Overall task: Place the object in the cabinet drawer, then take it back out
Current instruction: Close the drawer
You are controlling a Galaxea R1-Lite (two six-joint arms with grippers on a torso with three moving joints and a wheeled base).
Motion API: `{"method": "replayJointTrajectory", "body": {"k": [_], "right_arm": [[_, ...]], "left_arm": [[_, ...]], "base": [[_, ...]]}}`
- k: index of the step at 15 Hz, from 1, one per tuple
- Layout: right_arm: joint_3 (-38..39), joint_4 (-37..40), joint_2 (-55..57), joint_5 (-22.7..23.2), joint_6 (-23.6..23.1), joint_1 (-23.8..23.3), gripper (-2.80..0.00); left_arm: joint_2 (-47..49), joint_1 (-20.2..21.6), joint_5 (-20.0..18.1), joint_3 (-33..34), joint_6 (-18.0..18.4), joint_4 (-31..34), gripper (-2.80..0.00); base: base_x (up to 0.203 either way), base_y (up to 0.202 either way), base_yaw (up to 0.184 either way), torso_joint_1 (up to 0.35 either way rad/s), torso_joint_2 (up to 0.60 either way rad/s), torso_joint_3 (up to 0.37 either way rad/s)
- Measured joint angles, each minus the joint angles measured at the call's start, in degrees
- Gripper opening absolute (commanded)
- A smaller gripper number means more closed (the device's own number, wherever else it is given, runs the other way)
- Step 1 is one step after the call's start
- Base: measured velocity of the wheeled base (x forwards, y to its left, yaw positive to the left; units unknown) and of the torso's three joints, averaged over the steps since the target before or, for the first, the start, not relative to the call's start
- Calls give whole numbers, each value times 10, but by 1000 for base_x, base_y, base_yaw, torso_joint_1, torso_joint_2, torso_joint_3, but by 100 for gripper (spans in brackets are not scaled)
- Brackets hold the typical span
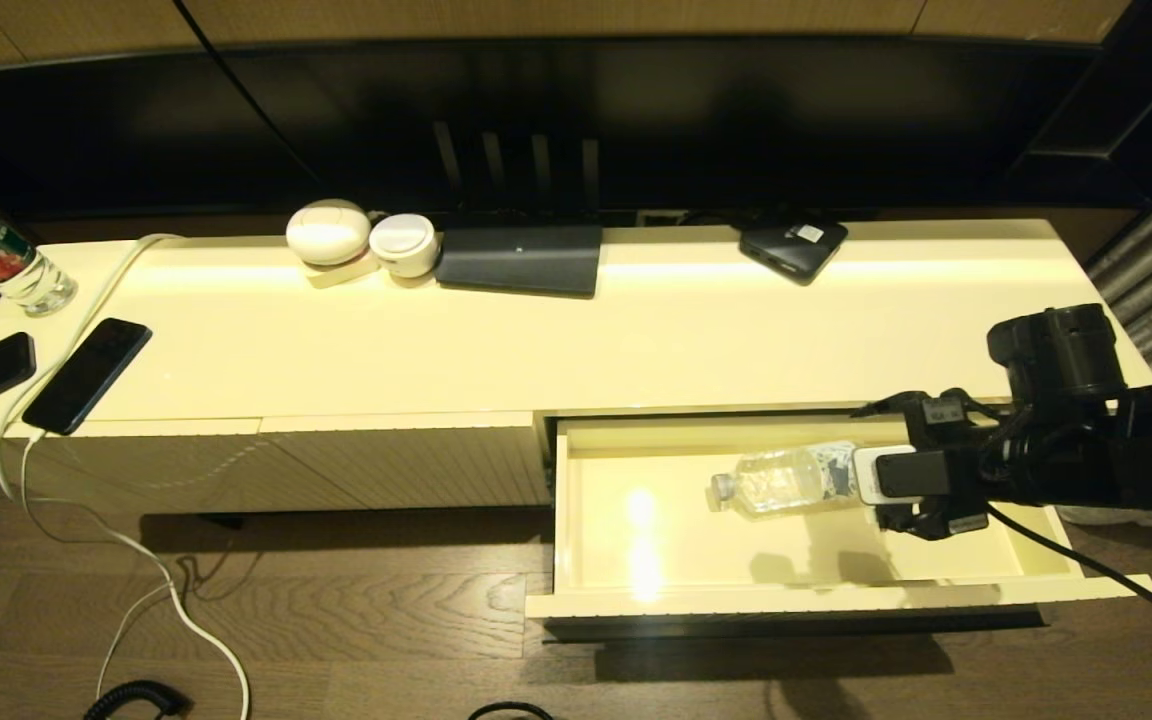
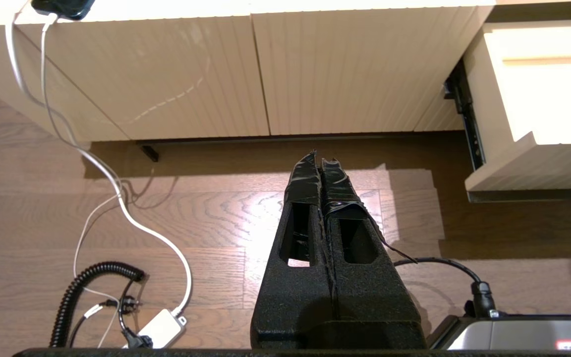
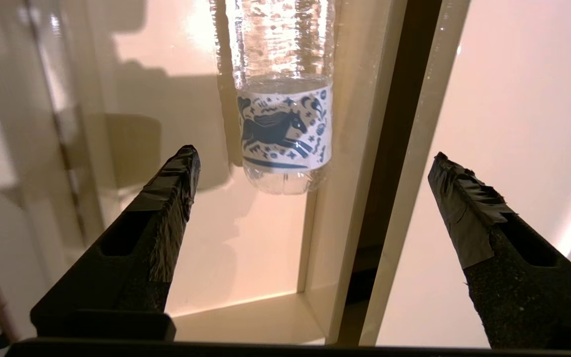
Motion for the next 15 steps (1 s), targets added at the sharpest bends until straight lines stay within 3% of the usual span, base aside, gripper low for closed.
{"method": "replayJointTrajectory", "body": {"k": [1,2,6,11,15], "right_arm": [[3,19,-19,0,3,-1,0],[9,38,-38,0,12,-2,-280],[69,84,-117,0,119,4,-280],[151,105,-181,1,359,52,-280],[223,106,-181,-1,539,62,-280]], "left_arm": [[0,0,0,0,0,0,-280],[0,0,0,0,0,0,-280],[0,0,0,0,0,0,-280],[0,0,0,0,0,0,-280],[0,0,0,0,0,0,-280]], "base": [[0,0,0,0,0,0],[0,0,0,0,0,0],[0,0,0,0,0,0],[0,0,0,0,0,0],[0,0,0,0,0,0]]}}
